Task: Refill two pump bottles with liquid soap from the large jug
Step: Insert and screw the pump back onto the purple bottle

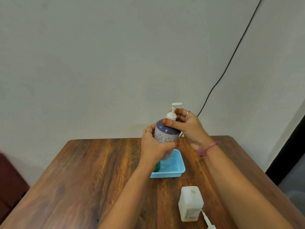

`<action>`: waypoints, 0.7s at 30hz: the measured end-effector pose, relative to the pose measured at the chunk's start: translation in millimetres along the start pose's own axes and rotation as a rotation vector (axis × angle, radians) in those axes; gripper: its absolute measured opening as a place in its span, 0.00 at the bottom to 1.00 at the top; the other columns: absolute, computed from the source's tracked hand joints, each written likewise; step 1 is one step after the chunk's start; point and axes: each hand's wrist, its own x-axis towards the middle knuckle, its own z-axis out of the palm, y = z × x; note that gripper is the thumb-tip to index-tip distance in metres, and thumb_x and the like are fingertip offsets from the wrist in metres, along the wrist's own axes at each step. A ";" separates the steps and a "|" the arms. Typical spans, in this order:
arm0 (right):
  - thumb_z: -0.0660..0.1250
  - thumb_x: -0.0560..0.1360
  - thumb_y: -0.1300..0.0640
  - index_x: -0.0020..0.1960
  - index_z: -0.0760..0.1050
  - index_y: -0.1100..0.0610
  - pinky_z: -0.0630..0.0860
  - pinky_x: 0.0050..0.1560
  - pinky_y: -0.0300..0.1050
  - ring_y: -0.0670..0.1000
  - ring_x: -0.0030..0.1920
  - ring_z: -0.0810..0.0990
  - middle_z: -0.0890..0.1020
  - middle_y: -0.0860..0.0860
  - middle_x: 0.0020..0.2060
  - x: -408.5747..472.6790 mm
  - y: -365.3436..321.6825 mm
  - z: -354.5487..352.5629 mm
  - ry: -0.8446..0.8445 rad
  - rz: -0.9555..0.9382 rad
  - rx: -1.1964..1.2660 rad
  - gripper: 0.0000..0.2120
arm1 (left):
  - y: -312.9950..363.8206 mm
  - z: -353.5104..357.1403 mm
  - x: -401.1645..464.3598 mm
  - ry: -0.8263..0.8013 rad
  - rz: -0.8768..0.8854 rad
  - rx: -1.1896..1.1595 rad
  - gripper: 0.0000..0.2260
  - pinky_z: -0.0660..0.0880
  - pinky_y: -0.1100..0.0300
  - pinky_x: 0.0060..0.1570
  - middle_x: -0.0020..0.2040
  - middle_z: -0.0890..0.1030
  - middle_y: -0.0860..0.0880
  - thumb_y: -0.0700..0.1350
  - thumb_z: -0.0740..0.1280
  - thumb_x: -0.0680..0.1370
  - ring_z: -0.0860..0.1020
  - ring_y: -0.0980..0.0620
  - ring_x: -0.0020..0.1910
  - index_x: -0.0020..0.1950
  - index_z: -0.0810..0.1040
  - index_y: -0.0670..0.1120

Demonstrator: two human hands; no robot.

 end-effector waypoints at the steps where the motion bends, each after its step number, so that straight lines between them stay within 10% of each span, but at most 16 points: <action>1: 0.79 0.59 0.56 0.56 0.76 0.57 0.78 0.49 0.42 0.51 0.50 0.82 0.84 0.51 0.47 0.0 1.4 0.4 -0.002 0.001 -0.004 0.27 | 0.3 0.3 -1.6 -0.005 -0.006 0.006 0.33 0.74 0.72 0.34 0.55 0.76 0.50 0.42 0.81 0.61 0.78 0.58 0.47 0.60 0.70 0.51; 7: 0.68 0.74 0.61 0.62 0.76 0.57 0.76 0.59 0.43 0.50 0.60 0.80 0.82 0.53 0.57 -8.5 -3.6 -7.9 -0.201 0.029 0.060 0.17 | 0.5 -0.2 -6.3 -0.036 -0.010 0.001 0.33 0.73 0.75 0.31 0.55 0.76 0.50 0.40 0.81 0.61 0.77 0.57 0.47 0.61 0.70 0.51; 16: 0.80 0.58 0.58 0.51 0.81 0.59 0.79 0.53 0.50 0.55 0.50 0.84 0.85 0.56 0.47 -13.9 6.7 19.4 0.173 -0.015 0.181 0.22 | -0.9 1.6 -6.8 -0.009 -0.030 -0.001 0.32 0.73 0.74 0.31 0.55 0.76 0.50 0.41 0.81 0.62 0.77 0.58 0.46 0.60 0.70 0.52; 21: 0.71 0.71 0.63 0.60 0.76 0.61 0.79 0.54 0.45 0.52 0.56 0.82 0.83 0.55 0.55 -13.0 -6.6 1.2 -0.093 0.043 0.139 0.18 | -1.3 -4.3 -7.1 -0.038 -0.028 -0.004 0.33 0.74 0.73 0.32 0.53 0.77 0.52 0.40 0.81 0.62 0.78 0.56 0.46 0.61 0.69 0.51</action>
